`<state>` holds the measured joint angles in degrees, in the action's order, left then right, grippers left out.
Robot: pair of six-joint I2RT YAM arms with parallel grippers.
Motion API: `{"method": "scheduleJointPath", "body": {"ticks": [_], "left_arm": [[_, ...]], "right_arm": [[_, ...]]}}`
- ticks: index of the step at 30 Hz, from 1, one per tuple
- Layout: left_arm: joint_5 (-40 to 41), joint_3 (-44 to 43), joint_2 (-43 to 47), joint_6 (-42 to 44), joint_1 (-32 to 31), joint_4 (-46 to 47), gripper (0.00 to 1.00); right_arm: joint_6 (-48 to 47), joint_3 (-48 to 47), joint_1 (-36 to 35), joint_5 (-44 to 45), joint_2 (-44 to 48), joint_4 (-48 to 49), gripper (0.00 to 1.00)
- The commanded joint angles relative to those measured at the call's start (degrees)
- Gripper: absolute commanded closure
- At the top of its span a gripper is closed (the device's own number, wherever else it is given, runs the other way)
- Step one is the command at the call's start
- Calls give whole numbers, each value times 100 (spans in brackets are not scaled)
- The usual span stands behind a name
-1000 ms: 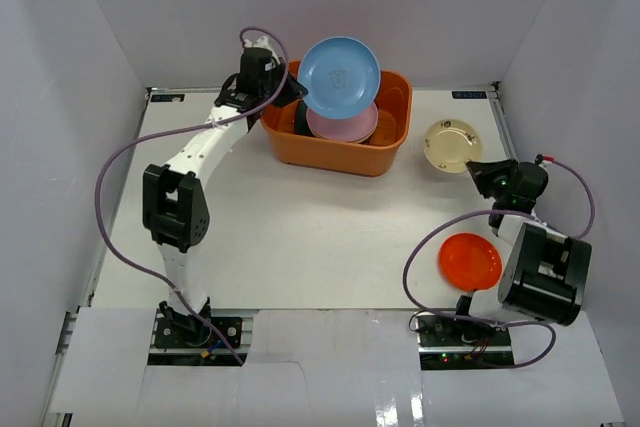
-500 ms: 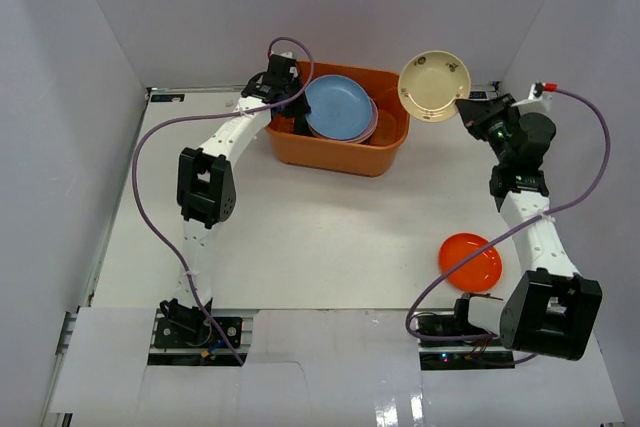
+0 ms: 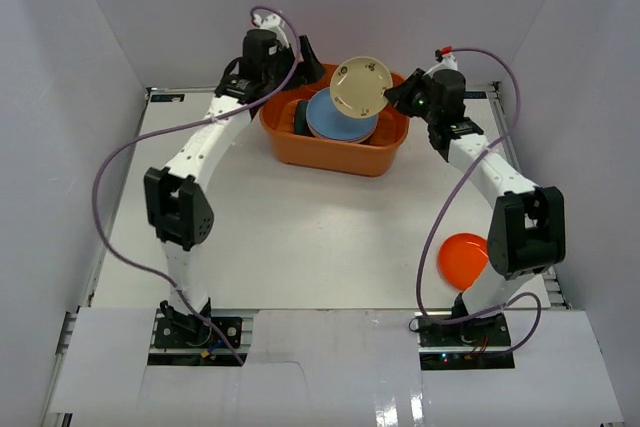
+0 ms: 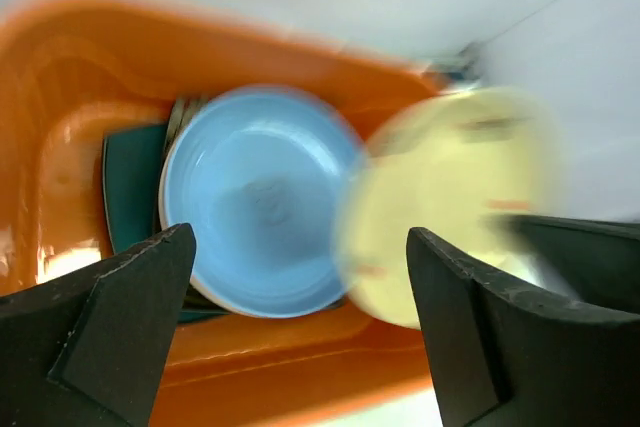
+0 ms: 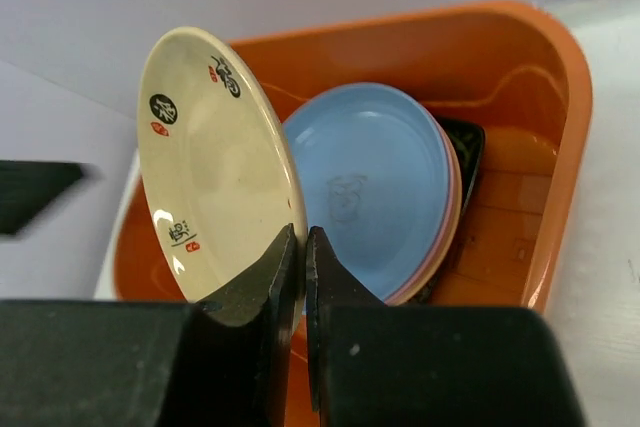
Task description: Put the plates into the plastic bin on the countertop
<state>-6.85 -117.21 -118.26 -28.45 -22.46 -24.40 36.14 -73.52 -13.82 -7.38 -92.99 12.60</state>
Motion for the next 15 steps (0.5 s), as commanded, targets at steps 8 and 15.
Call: {"method": "scheduleJointPath", "body": {"ticks": [8, 15], "left_arm": [[-914, 3715, 3518, -740, -214, 1429, 13], [-634, 5653, 4127, -925, -1653, 1306, 14]], "right_arm": [[-599, -1191, -612, 632, -1133, -636, 91], [-907, -1718, -718, 711, -1362, -1189, 59]]}}
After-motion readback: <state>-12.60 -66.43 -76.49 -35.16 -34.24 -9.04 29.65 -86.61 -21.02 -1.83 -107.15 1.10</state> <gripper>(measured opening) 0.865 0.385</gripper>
